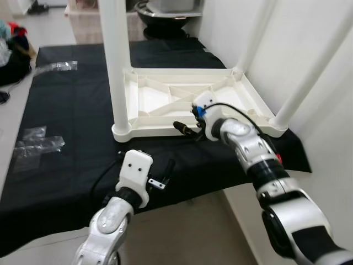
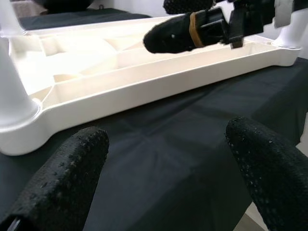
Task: Building children table
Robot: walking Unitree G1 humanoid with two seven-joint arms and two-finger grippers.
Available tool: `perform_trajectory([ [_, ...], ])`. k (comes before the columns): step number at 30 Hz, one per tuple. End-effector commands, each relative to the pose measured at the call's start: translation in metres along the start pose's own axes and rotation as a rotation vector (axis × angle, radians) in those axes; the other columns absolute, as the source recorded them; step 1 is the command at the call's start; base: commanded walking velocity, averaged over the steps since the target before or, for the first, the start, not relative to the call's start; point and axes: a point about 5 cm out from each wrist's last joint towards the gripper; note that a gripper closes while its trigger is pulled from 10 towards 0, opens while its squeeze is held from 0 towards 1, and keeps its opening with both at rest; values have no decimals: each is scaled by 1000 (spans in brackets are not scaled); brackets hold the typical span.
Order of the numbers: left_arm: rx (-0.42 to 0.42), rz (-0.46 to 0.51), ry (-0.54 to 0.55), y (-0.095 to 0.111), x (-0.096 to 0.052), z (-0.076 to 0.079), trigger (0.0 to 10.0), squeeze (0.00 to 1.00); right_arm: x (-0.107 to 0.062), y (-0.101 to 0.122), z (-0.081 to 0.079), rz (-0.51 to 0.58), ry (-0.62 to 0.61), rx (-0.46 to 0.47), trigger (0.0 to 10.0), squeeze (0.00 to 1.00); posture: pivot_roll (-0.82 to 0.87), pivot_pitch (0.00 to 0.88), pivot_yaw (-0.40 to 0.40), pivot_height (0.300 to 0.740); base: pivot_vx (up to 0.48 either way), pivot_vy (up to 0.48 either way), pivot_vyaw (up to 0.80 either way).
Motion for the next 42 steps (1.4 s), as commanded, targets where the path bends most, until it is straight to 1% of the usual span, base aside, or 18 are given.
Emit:
perform_trajectory([
  [1, -7, -14, -7, -1, -3, 5, 10000, 0, -2, 4, 4, -16, 68, -42, 10000, 0, 66, 87, -150, 740, 0, 0, 0],
  [3, -14, -20, -11, -2, -6, 8, 10000, 0, -6, 9, 15, -71, 159, -139, 10000, 0, 66, 92, -157, 740, 0, 0, 0],
  [4, -14, -20, -11, -2, -6, 8, 10000, 0, -6, 9, 15, -71, 159, -139, 10000, 0, 66, 92, -157, 740, 0, 0, 0],
  [5, -16, -22, -13, -2, -7, 9, 10000, 0, -8, 8, 19, -98, 182, -166, 10000, 0, 66, 92, -157, 740, 0, 0, 0],
  [6, -16, -24, -16, -2, -7, 10, 10000, 0, -12, 5, 26, -143, 166, -186, 10000, 0, 67, 100, -161, 740, 0, 0, 0],
  [7, -16, -24, -16, -2, -7, 10, 10000, 0, -12, 5, 26, -143, 166, -186, 10000, 0, 67, 100, -161, 740, 0, 0, 0],
  [10, -24, -27, -20, 1, -9, 13, 10000, 0, -27, -8, 52, -298, 46, -184, 10000, 0, 66, 130, -160, 740, 0, 0, 0],
  [12, -24, -27, -20, 1, -9, 13, 10000, 0, -27, -8, 52, -298, 46, -184, 10000, 0, 66, 130, -160, 740, 0, 0, 0],
  [14, -31, -26, -24, 4, -11, 16, 10000, 0, -37, -15, 62, -346, -7, -168, 10000, 0, 62, 148, -160, 740, 0, 0, 0],
  [15, -34, -21, -29, 7, -12, 18, 10000, 0, -39, -16, 65, -348, -25, -146, 10000, 0, 57, 164, -157, 740, 0, 0, 0],
  [19, -36, -18, -32, 10, -12, 20, 10000, 0, -40, -15, 66, -346, -29, -132, 10000, 0, 56, 169, -157, 740, 0, 0, 0],
  [21, -51, 9, -54, 21, -12, 28, 10000, 0, -39, -12, 66, -326, -20, -131, 10000, 0, 51, 238, -156, 740, 0, 0, 0],
  [24, -56, 19, -63, 26, -12, 31, 10000, 0, -38, -11, 66, -320, -12, -124, 10000, 0, 50, 244, -157, 740, 0, 0, 0],
  [26, -64, 40, -84, 36, -13, 37, 10000, 0, -38, -8, 67, -319, -8, -130, 10000, 0, 34, 293, -159, 740, 0, 0, 0],
  [28, -69, 45, -92, 41, -16, 40, 10000, 0, -38, -4, 70, -320, -17, -143, 10000, 0, 28, 304, -164, 740, 0, 0, 0],
  [30, -69, 45, -92, 41, -16, 40, 10000, 0, -38, -4, 70, -320, -17, -143, 10000, 0, 28, 304, -164, 740, 0, 0, 0],
  [33, -81, 42, -93, 45, -19, 42, 10000, 0, -40, 5, 76, -306, -51, -142, 10000, 0, 13, 346, -174, 740, 0, 0, 0],
  [42, -106, 15, -89, 45, -26, 47, 10000, 0, -44, 17, 86, -292, -99, -114, 10000, 0, -3, 375, -179, 740, 0, 0, 0],
])
Point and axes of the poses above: a point about 5 cm out from each wrist's last joint towards the gripper, its own x axis pointing out of the wrist towards the gripper, its own y axis along the axis of the wrist's last joint, z = x × y, and after that the axes turned 9 degrees about -x, right-handed
